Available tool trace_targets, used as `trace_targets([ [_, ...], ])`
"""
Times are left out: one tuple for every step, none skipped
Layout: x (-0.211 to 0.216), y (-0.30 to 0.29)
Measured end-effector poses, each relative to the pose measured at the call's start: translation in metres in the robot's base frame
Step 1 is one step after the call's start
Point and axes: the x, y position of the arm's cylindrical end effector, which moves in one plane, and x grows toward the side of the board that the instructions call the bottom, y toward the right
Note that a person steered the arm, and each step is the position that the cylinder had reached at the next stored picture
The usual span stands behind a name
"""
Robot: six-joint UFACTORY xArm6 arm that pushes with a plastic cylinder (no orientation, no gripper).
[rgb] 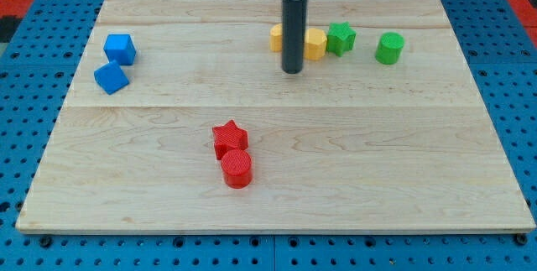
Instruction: Move the yellow hexagon to the top of the board
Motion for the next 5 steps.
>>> trace_targets([
  [-0.009,0.040],
  [-0.026,0.049],
  [-0.055,0.010],
  [-0.093,-0.064],
  [-0.122,-0.116],
])
